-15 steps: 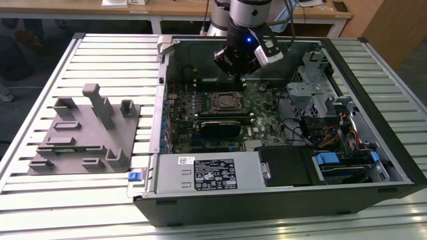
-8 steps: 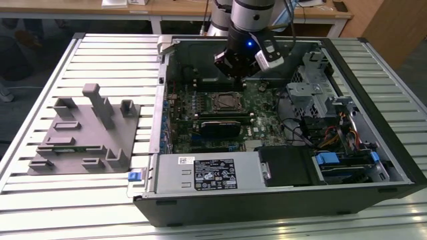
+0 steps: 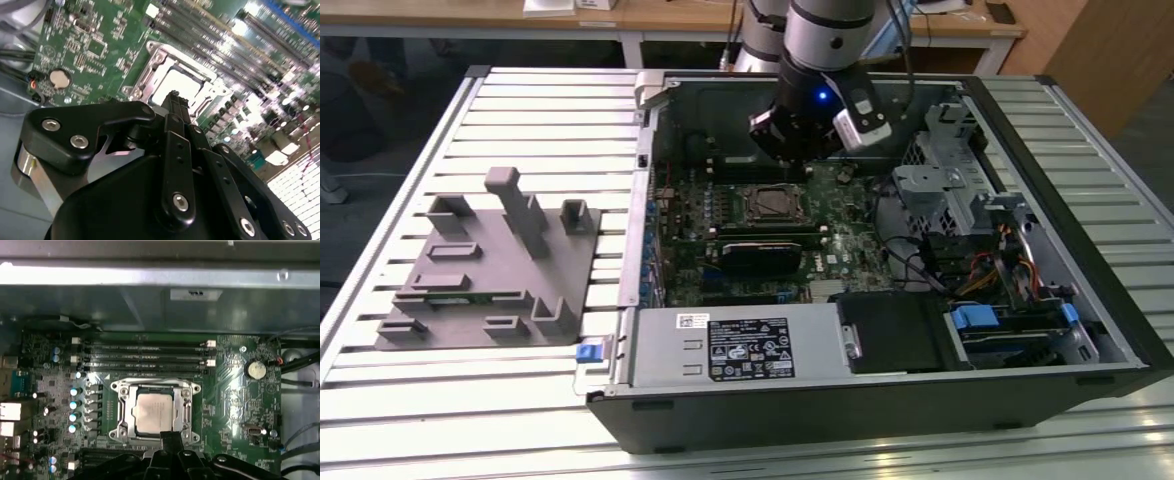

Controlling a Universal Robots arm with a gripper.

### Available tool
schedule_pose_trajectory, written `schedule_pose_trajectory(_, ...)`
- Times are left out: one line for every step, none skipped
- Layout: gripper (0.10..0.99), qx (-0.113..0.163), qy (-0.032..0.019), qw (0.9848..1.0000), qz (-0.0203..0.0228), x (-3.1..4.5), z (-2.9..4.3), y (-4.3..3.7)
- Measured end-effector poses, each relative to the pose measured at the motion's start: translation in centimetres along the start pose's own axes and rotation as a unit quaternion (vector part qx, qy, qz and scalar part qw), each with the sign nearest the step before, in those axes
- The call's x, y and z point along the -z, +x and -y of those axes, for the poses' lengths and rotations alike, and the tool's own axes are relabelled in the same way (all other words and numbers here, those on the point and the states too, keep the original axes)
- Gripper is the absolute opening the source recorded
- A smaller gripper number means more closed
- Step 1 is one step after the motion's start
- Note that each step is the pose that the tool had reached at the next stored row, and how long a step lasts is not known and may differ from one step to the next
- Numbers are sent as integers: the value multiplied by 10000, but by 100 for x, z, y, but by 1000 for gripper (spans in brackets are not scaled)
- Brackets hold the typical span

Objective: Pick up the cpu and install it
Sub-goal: 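Install the second cpu locking lever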

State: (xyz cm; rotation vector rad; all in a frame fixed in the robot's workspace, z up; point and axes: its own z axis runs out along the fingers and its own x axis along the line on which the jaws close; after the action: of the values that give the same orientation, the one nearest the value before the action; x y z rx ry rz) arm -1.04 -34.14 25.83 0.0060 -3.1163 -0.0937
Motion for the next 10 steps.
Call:
schedule_pose_trajectory(106, 0, -1, 10000, 0, 0, 36, 0)
schedule_pose_trajectory(106, 0, 0, 10000, 0, 2, 70, 0)
schedule_pose_trajectory(106, 0, 0, 10000, 0, 2, 94, 0)
schedule_pose_trajectory(106, 0, 0, 10000, 0, 3, 129, 0)
schedule_pose_trajectory(106, 0, 0, 10000, 0, 3, 168, 0)
schedule_pose_trajectory(106, 0, -1, 10000, -1, 3, 198, 0)
schedule_pose_trajectory(106, 0, 0, 10000, -2, 2, 227, 0)
schedule_pose_trajectory(106, 0, 0, 10000, -3, 0, 258, 1)
schedule_pose_trajectory(106, 0, 0, 10000, -5, -3, 276, 0)
schedule_pose_trajectory(106, 0, -1, 10000, -8, -11, 284, 0)
